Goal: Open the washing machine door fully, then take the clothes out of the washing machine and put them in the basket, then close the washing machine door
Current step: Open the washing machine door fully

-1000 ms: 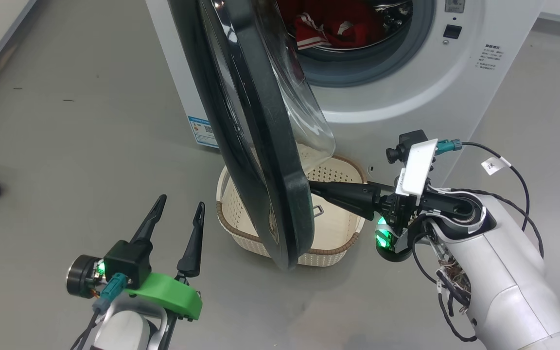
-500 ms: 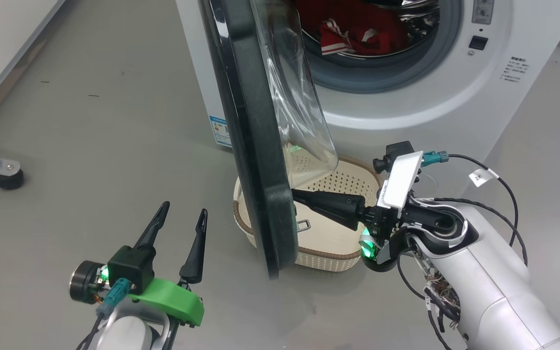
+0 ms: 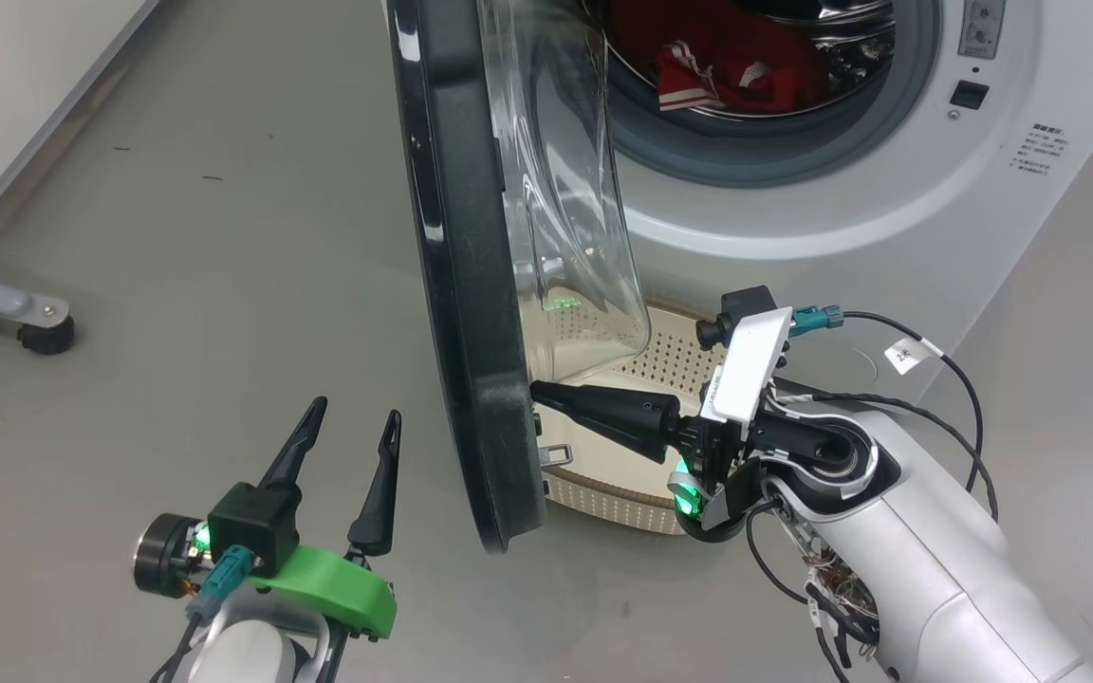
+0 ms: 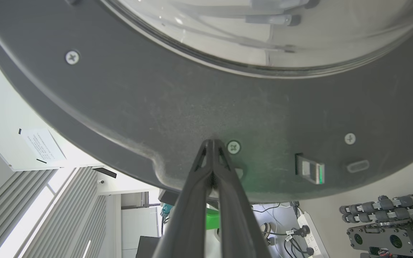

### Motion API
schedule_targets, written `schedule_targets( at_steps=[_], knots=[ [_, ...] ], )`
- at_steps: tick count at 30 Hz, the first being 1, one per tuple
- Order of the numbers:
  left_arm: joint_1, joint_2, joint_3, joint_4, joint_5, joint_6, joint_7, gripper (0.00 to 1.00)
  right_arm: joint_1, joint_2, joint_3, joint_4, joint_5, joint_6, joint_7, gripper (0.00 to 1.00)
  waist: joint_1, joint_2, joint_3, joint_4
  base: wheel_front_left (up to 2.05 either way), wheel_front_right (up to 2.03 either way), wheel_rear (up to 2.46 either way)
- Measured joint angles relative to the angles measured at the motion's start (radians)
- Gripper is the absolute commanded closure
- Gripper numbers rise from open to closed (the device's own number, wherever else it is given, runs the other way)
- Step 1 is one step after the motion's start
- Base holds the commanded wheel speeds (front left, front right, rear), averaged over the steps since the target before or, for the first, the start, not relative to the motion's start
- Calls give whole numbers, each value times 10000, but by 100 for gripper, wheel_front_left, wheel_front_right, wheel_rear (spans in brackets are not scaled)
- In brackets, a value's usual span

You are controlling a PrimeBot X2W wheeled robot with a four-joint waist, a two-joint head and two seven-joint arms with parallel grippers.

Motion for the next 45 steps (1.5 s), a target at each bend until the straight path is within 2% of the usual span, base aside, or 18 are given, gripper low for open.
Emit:
schedule_targets(
  at_steps=[7, 14, 15, 17, 18, 28, 36, 45],
  knots=[
    [7, 0, 52, -13, -2, 65, 0, 0, 29, 8, -84, -186, 25, 0, -568, 100, 0, 0, 1, 10, 0, 0, 0],
    [91, 0, 151, -40, -19, 81, 0, 0, 417, 29, -1060, -598, -90, 0, -1563, 100, 0, 0, -21, -65, 0, 0, 0],
    [125, 2, 155, -42, -27, 90, 0, 0, 495, 36, -1231, -650, -201, 0, -1762, 92, -1, 0, -26, -85, 0, 0, 0],
    [155, 2, 151, -40, -59, 96, 0, 0, 675, 36, -1559, -798, -360, 0, -2071, 51, 0, 0, -33, -116, 0, 0, 0],
    [155, 2, 155, -44, -65, 96, 0, 0, 777, 38, -1708, -871, -403, 0, -2243, 0, -1, 0, -37, -131, 0, 0, 0],
    [158, 2, 159, -40, -69, 96, 0, 0, 1736, -268, -2903, -2088, -2165, 0, -4291, 0, 0, 0, -77, -274, 0, 0, 0],
    [210, 2, 217, -27, -67, 119, 0, 0, 2773, -1321, -2884, -2633, -5336, 0, -6594, 0, 0, 0, -153, -379, 0, 0, 0],
    [304, 2, 268, -29, -56, 128, 0, 0, 3469, -2579, -2554, -2487, -9091, 0, -9315, 0, 0, 0, -177, -437, 0, 0, 0]
  ],
)
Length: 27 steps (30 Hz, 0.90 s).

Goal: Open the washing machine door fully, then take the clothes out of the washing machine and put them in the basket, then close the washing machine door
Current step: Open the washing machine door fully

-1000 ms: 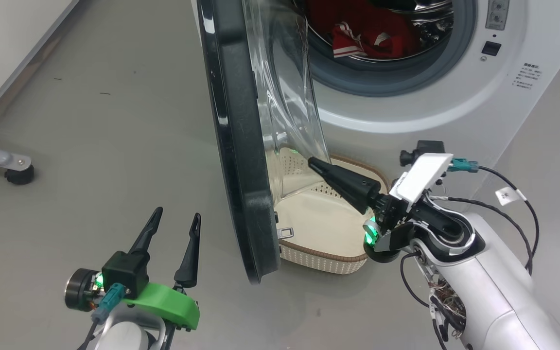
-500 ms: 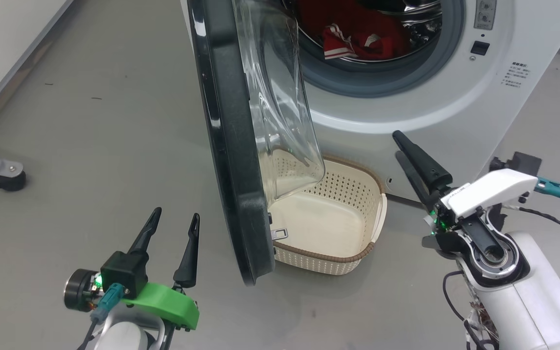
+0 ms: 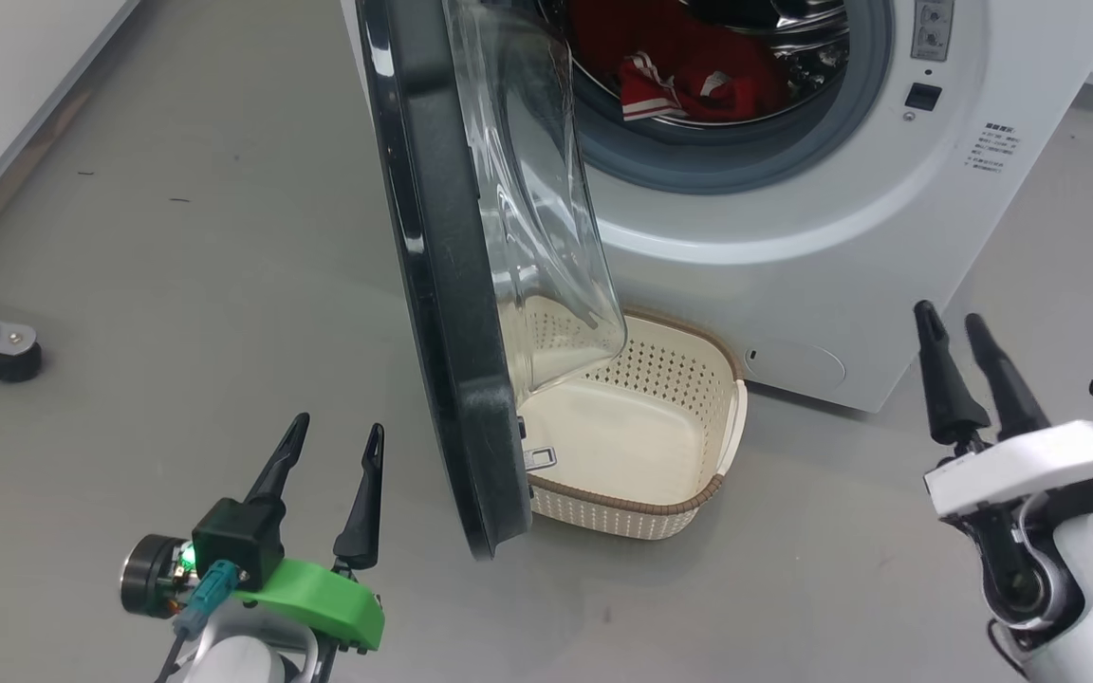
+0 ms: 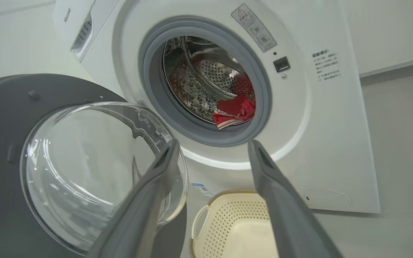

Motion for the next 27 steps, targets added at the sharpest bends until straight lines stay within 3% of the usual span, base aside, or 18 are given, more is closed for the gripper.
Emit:
schedule_targets(
  at_steps=[4, 12, 18, 27],
  knots=[
    [1, 0, 13, 2, 0, 19, 0, 0, 117, -612, 142, 309, -1875, -61, -1087, 0, 0, 0, -18, -15, 0, 0, 0],
    [6, 0, 33, 4, 2, 19, 0, 0, 282, -621, 311, 357, -4149, -1164, -771, 0, 0, 0, -50, -26, 0, 0, 0],
    [11, 2, 59, 4, 2, 19, 0, 0, 405, 8, -205, -94, -4961, -1689, -694, 0, 0, 0, -40, -52, 0, 0, 0],
    [12, 0, 58, 19, 2, 19, 0, 0, 1218, 878, -132, 33, -5645, -1860, -694, 0, 0, 0, 0, -69, 0, 0, 0]
  ],
)
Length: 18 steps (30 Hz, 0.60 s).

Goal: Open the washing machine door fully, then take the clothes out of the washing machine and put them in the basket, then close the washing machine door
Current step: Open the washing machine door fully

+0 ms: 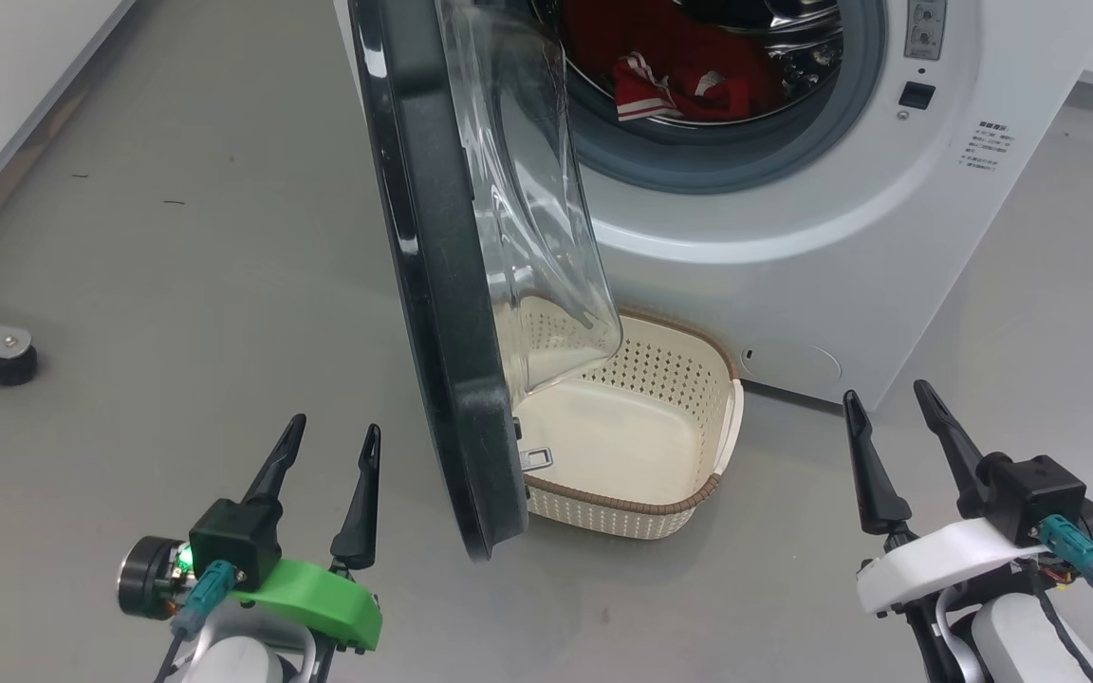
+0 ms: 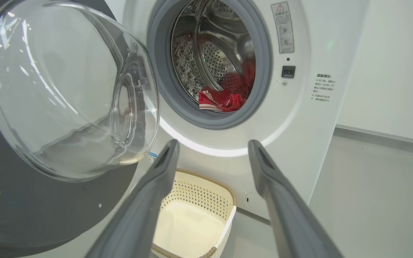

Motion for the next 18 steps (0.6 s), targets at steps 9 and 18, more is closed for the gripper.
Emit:
schedule_targets(
  at_steps=[9, 18],
  knots=[
    [6, 0, -6, 29, 0, 2, 0, 0, 33, 437, -276, 6, -518, 0, 0, 0, 0, 0, 10, -5, 0, 0, 0],
    [24, 0, -23, 82, -2, 2, 0, 0, 83, 757, -525, -13, -894, 17, 0, 0, 0, 0, -3, 3, 0, 0, 0]
  ],
)
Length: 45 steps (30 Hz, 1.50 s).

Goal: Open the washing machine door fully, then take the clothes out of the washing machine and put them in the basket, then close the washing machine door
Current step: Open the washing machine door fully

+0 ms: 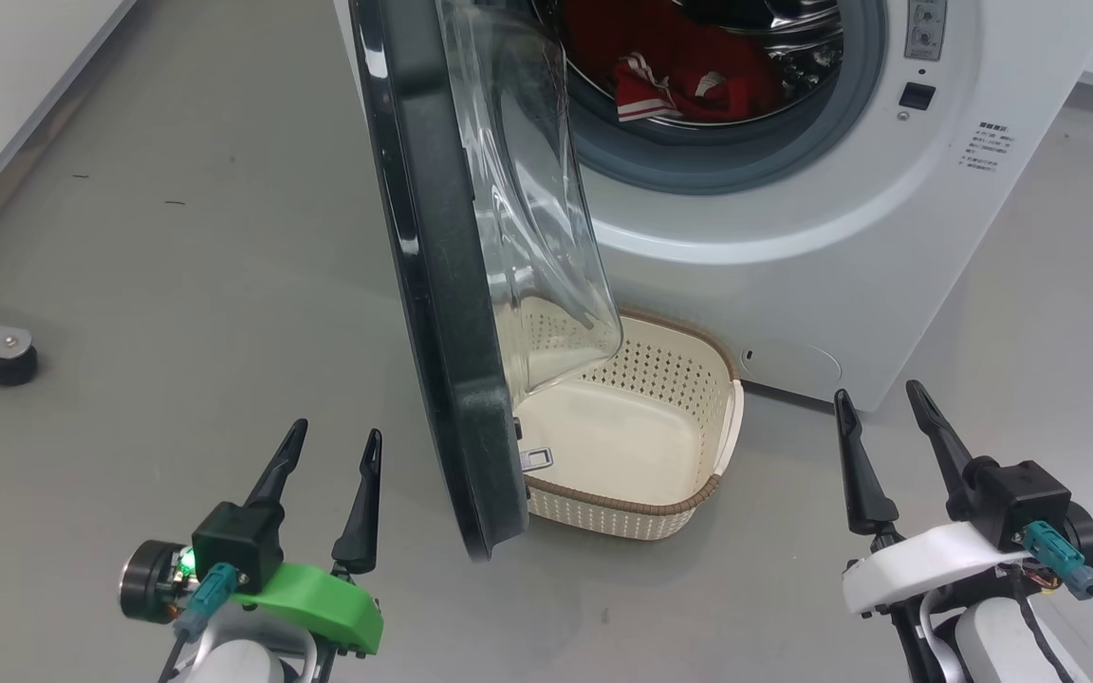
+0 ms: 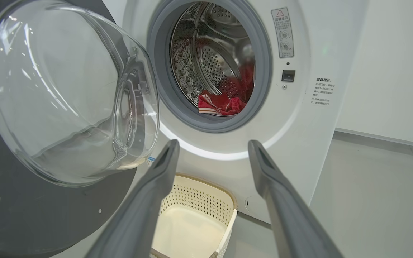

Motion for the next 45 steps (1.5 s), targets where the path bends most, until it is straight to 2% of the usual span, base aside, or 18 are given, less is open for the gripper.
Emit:
schedule_targets(
  at_steps=[10, 12, 13, 14, 23, 32, 45],
  knots=[
    [12, 2, -44, 115, -2, 0, 0, 0, 244, 272, -337, 15, -228, 265, 0, 0, 0, 0, -98, 41, 0, 0, 0],
    [14, 2, -46, 148, -2, 0, 0, 68, 303, 316, -395, 29, -316, 314, 0, 0, 0, 0, -114, 49, 0, 0, 0],
    [17, 2, -46, 163, -2, 0, 0, 87, 322, 337, -428, 35, -337, 347, 0, 0, 0, 0, -121, 53, 0, 0, 0],
    [22, 2, -48, 174, -2, 0, 0, 100, 340, 351, -458, 46, -393, 349, 0, 0, 0, 0, -128, 58, 0, 0, 0],
    [79, 2, -44, 134, 0, 0, 0, 100, 397, 531, -683, 86, -568, 545, 0, 0, 0, 0, -199, 97, 0, 0, 0],
    [46, 6, 115, -537, 73, 52, 0, 100, 514, 660, -895, 174, -667, 723, 0, 0, 0, 0, -246, 114, 0, 0, 0],
    [-854, 36, 92, -3800, 786, 174, -48, 100, 550, 800, -1162, 222, -1009, 1003, 0, 0, 0, 0, -251, 171, 0, 0, 0]
  ],
)
